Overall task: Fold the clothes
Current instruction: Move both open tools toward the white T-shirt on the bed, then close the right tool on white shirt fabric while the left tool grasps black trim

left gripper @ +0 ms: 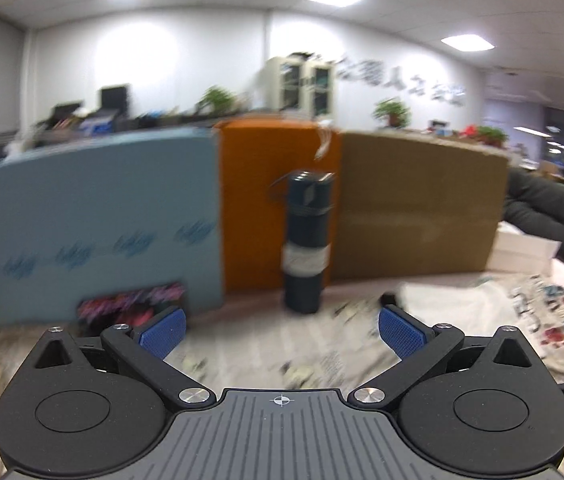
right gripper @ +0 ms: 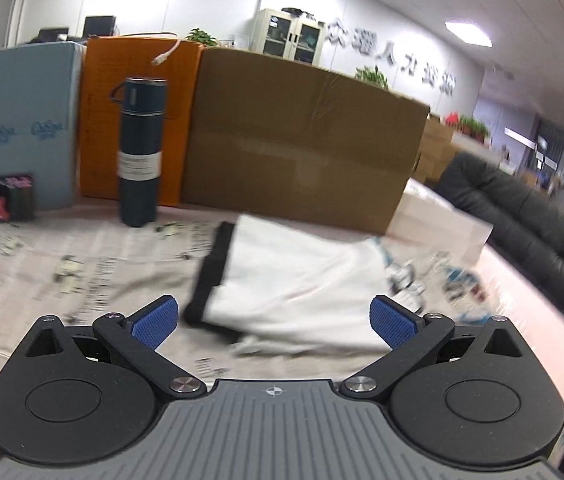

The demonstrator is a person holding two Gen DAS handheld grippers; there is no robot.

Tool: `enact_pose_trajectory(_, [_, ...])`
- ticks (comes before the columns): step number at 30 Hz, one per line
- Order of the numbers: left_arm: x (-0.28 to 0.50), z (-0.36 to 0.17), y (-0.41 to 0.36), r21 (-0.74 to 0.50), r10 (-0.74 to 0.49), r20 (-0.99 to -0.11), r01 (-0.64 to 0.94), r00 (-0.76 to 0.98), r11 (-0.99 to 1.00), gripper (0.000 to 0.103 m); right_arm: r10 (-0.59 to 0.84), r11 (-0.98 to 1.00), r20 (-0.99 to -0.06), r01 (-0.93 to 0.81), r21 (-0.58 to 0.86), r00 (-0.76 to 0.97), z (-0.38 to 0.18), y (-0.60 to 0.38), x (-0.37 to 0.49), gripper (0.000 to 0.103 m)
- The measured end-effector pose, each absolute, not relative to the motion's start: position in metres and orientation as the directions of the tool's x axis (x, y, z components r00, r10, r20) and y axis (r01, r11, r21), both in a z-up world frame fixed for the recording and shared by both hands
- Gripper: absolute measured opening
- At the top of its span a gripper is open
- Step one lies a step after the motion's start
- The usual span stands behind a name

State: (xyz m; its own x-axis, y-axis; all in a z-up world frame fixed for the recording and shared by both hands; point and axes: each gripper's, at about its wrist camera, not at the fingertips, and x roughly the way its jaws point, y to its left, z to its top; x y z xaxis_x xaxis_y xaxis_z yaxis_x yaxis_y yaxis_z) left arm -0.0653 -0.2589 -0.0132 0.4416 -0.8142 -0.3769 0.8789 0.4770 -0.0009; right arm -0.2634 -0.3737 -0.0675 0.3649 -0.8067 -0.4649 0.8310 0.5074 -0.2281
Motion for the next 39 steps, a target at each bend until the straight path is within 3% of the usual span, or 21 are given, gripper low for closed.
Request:
enact_pose_trajectory(5, [-0.074,0.002,-0.302,0.063,-0.86,-0.324,0.915,0.396,0.397,0.103,-0.839,0.473,-0.428,0.841,-0.263,0.338,-0.052,-0.405,-0.276,0.103])
enact_pose_trajectory(7, [-0.077,0.002,-0.322,0.051,-0.862,-0.347,0.925,0.371,0.377,0.103,-0.846,0.455,-0.425,0.851,-0.263,0.321,-0.051,-0.417,-0.277,0.103])
enact_pose_trajectory(18, [-0.044,-0.066,-0.345,-0.284,-0.81,-0.545,0.861,0.218,0.423,0.103,-0.791,0.524,-0.524,0.792,-0.313,0.317,-0.093,-0.444,-0.251,0.103])
enact_pose_trajectory(28, [-0.015,-0.105,-0.344,-0.314,-0.742,-0.633,0.802,0.221,0.507,0.102,-0.711,0.646,-0.621,0.654,-0.393,0.33,-0.137,-0.459,-0.215,0.102])
enact_pose_trajectory(30, [-0.014,-0.108,-0.347,-0.315,-0.738,-0.639,0.803,0.214,0.506,0.102,-0.703,0.654,-0.633,0.645,-0.396,0.324,-0.146,-0.464,-0.21,0.099])
enact_pose_trajectory(33, [-0.013,-0.112,-0.351,-0.319,-0.734,-0.648,0.803,0.203,0.504,0.102,-0.717,0.63,-0.627,0.669,-0.394,0.305,-0.149,-0.474,-0.206,0.083])
enact_pose_trajectory(35, [-0.013,-0.114,-0.354,-0.329,-0.737,-0.649,0.805,0.187,0.494,0.102,-0.705,0.631,-0.633,0.691,-0.353,0.321,-0.145,-0.48,-0.208,0.08])
enact_pose_trajectory(37, [-0.013,-0.117,-0.357,-0.334,-0.737,-0.653,0.807,0.174,0.487,0.102,-0.713,0.618,-0.621,0.71,-0.338,0.325,-0.143,-0.483,-0.213,0.061])
enact_pose_trajectory(39, [-0.014,-0.121,-0.36,-0.336,-0.734,-0.66,0.808,0.164,0.483,0.102,-0.721,0.597,-0.615,0.737,-0.317,0.32,-0.14,-0.488,-0.217,0.057])
